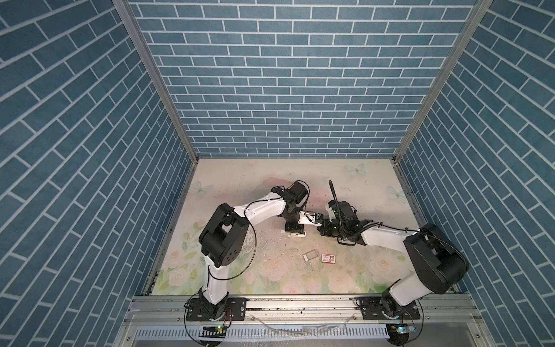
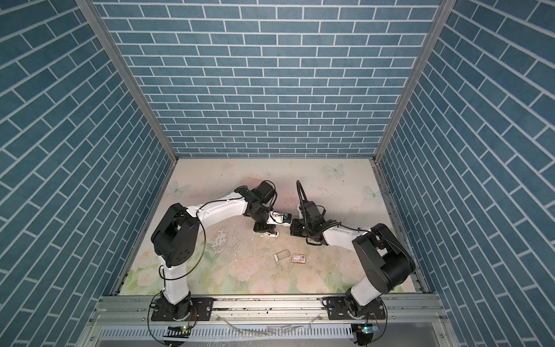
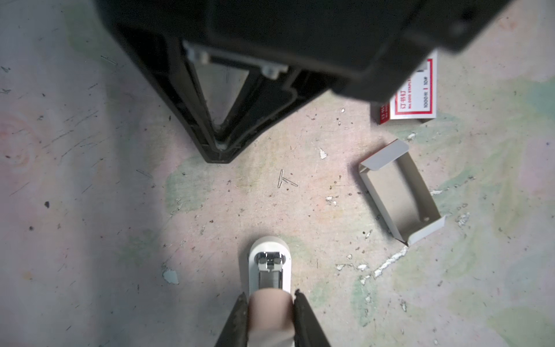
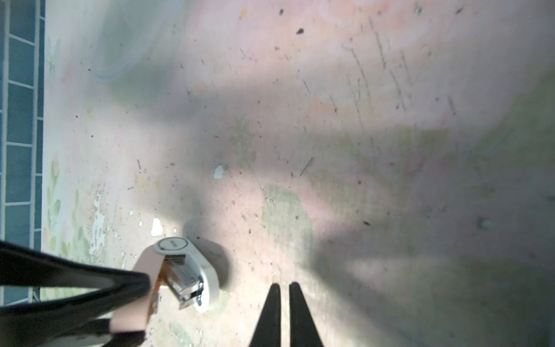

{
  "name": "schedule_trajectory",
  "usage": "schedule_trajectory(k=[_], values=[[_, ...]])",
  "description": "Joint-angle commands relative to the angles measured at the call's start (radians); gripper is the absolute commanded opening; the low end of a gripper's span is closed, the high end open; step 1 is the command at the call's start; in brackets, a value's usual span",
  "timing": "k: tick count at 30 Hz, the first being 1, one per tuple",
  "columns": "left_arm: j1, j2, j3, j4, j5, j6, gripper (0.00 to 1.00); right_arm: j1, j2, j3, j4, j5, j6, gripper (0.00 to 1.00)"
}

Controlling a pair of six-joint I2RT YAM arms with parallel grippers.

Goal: Load the staples into the stapler

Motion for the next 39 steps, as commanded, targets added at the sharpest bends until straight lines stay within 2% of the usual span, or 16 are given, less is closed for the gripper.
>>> schedule_trajectory(k=[1,17,22,39], values=[[-0.012,0.029,0.01,-0.062,-0.022,0.006,0.19,-0.012,-0.079,0.011,-0.086,0.039,-0.016,0.11],[-0.105,0.18,0.128,-0.185,-0.182,0.01,0.15,-0.084,-0.46,-0.014,-0.383,0.129,-0.056,0.1],[-0.124,0.212,0.132,-0.209,-0.211,0.007,0.1,-0.091,-0.548,-0.039,-0.438,0.144,-0.061,0.1],[-0.161,0.337,0.175,-0.291,-0.264,-0.025,0.06,-0.094,-0.615,-0.095,-0.455,0.144,-0.046,0.1]])
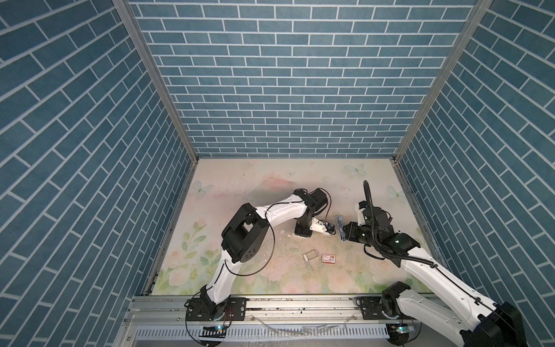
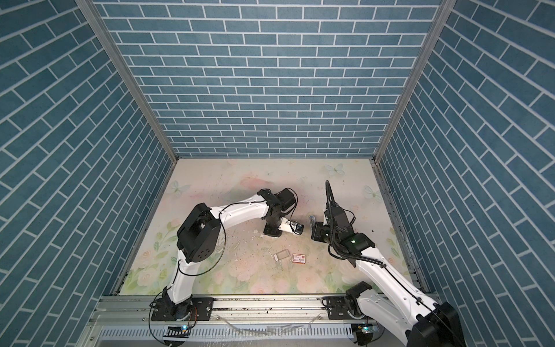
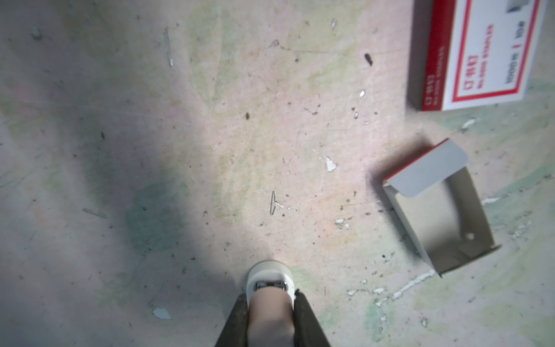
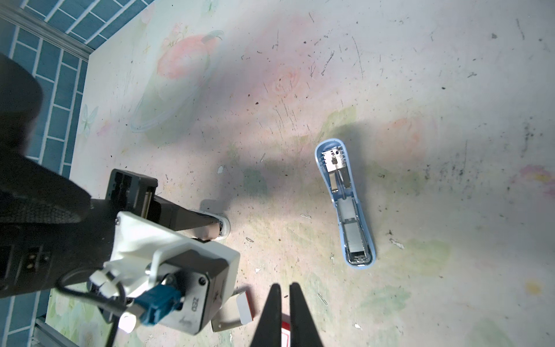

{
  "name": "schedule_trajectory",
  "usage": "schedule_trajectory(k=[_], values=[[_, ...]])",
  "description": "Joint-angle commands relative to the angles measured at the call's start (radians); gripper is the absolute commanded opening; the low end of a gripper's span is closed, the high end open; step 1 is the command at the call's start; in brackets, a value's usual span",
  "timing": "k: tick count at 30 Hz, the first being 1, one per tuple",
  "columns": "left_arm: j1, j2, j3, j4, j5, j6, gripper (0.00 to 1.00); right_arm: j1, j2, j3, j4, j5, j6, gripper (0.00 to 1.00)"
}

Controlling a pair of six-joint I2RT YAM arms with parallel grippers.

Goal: Load the staples into the stapler

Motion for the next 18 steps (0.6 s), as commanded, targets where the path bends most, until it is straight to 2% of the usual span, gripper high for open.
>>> schedule_trajectory(k=[1,8,18], values=[[-0.02,0.139,-0.068,-0.089,-0.012,-0.017,0.06,-0.005,-0.021,-0.016,-0.018,0.016,-0.014,0.1],[-0.031,0.16,-0.071,-0.09,-0.017,-0.026,0.05,-0.005,-0.038,-0.028,-0.025,0.038,-0.008,0.1],[-0.029,0.093,-0.078,-0.041,-0.021,-0.045,0.08,-0.005,-0.07,-0.041,-0.042,0.056,0.0,0.1]])
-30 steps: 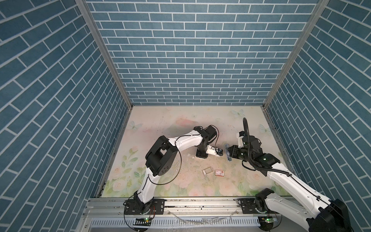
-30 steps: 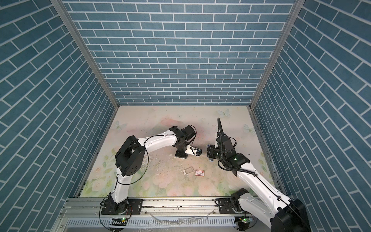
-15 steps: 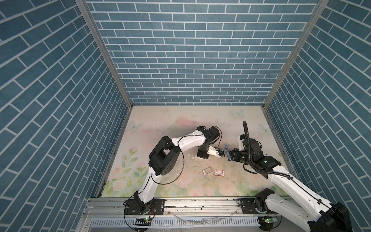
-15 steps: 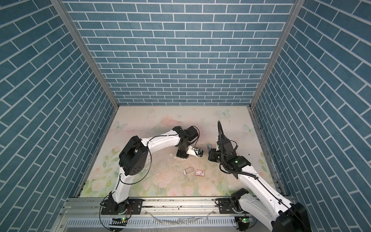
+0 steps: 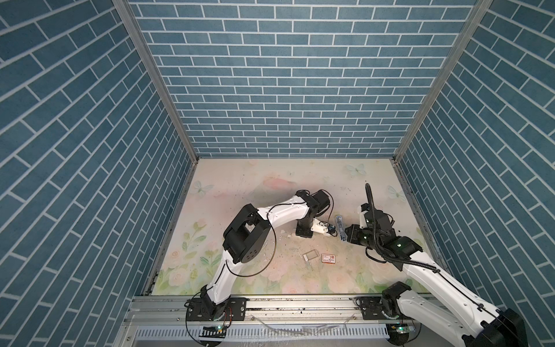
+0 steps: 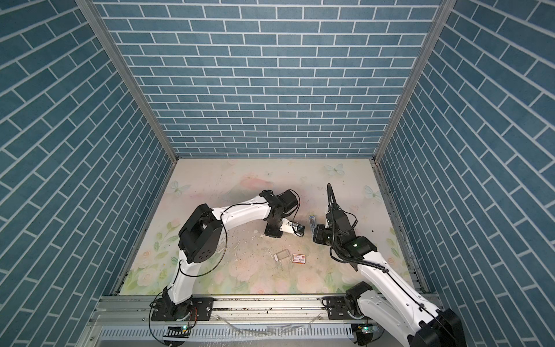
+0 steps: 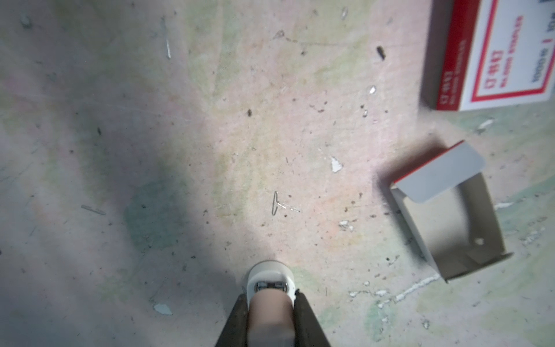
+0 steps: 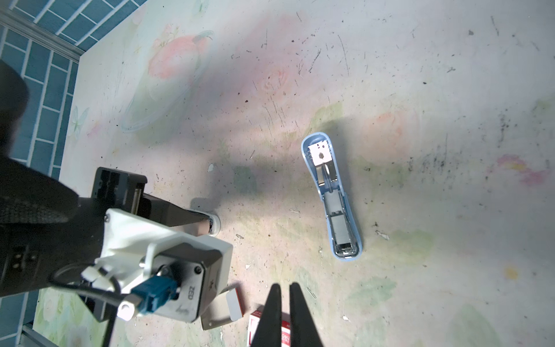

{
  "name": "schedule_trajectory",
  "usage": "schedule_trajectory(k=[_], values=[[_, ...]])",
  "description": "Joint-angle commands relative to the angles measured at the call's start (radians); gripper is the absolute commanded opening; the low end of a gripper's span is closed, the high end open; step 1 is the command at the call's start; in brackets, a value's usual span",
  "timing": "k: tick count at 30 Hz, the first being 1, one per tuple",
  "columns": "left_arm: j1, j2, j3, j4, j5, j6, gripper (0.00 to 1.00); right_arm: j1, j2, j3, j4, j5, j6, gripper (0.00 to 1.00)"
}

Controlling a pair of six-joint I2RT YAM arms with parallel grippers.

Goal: Load the staples into the stapler

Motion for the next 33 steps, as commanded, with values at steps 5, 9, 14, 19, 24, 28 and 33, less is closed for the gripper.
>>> schedule_trajectory(k=[5,9,14,19,24,28,33], values=[[-0.006,0.042,-0.066,-0.043,0.005,-0.018,0.14,-0.004,-0.03,-0.008,-0.028,0.032,-0.001,0.1],[0.001,0.001,-0.07,-0.046,0.011,-0.02,0.15,-0.004,-0.034,-0.005,-0.036,0.036,0.0,0.1],[0.009,-0.042,-0.082,-0.042,0.014,-0.021,0.17,-0.004,-0.04,-0.001,-0.043,0.038,0.002,0.1],[0.015,-0.059,-0.084,-0.047,0.011,-0.022,0.21,-0.004,-0.045,0.007,-0.059,0.043,0.002,0.1],[0.022,-0.078,-0.09,-0.04,0.01,-0.022,0.24,-0.004,-0.056,0.006,-0.069,0.049,0.008,0.1],[0.022,-0.093,-0.102,-0.035,0.014,-0.024,0.27,-0.004,-0.065,0.004,-0.075,0.053,0.011,0.1],[0.022,-0.102,-0.113,-0.027,0.014,-0.026,0.32,-0.004,-0.072,0.001,-0.076,0.058,0.013,0.11]])
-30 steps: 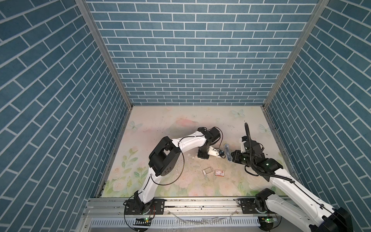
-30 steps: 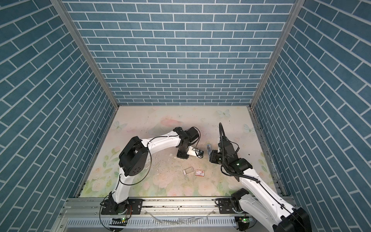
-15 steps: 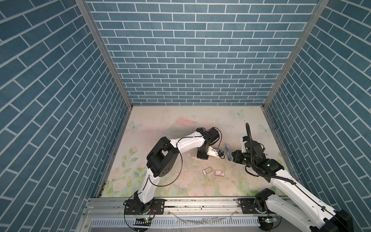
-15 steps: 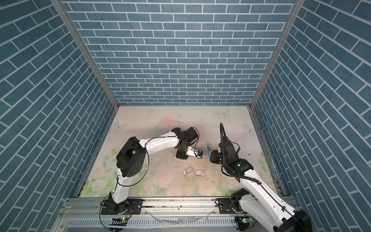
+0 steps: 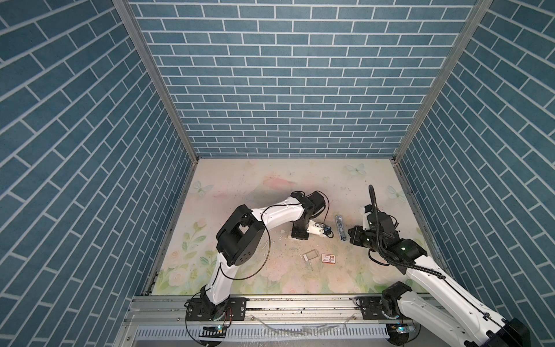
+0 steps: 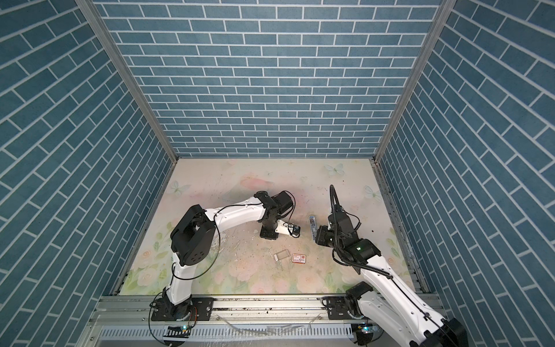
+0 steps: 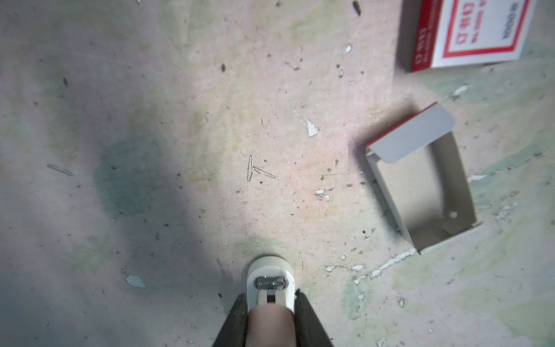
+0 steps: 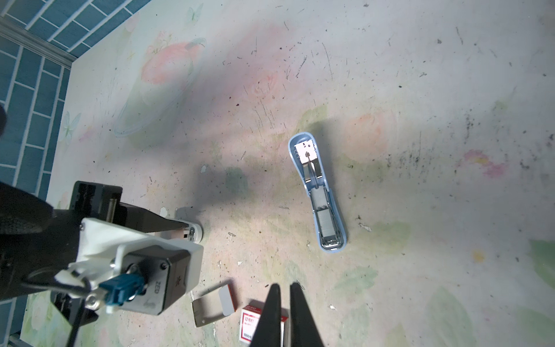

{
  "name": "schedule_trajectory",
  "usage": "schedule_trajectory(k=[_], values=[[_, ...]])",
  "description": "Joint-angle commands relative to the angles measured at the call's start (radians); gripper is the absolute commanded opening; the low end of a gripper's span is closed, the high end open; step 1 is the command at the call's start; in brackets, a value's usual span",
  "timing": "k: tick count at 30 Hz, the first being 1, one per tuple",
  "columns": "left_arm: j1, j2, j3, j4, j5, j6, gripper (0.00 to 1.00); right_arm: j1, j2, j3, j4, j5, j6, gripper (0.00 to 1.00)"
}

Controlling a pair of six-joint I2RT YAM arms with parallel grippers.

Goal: Load the staples into the stapler

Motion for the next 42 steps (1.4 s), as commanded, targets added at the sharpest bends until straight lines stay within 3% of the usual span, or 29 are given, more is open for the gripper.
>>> schedule_trajectory(k=[1,8,14,19,22,30,42], values=[[0.005,-0.027,-0.021,-0.032,0.01,-0.004,0.33,-0.004,-0.015,-0.001,-0.018,0.023,0.012,0.11],[0.005,-0.032,-0.024,-0.03,0.01,-0.007,0.38,-0.004,-0.018,-0.005,-0.017,0.026,0.014,0.11],[0.007,-0.054,-0.023,-0.032,0.003,-0.002,0.55,-0.004,-0.012,-0.004,-0.022,0.031,0.009,0.13],[0.016,-0.102,-0.02,-0.05,0.017,0.01,0.67,-0.004,0.015,-0.014,-0.043,0.046,0.001,0.31],[0.023,-0.135,-0.003,-0.082,0.03,0.015,0.69,-0.004,0.038,-0.023,-0.056,0.063,0.0,0.38],[0.096,-0.295,-0.016,-0.106,0.148,-0.027,0.78,-0.005,0.155,-0.05,0.048,0.045,-0.096,0.48],[0.202,-0.473,-0.178,-0.042,0.299,-0.076,0.87,-0.007,0.408,0.015,0.218,0.101,-0.218,0.5]])
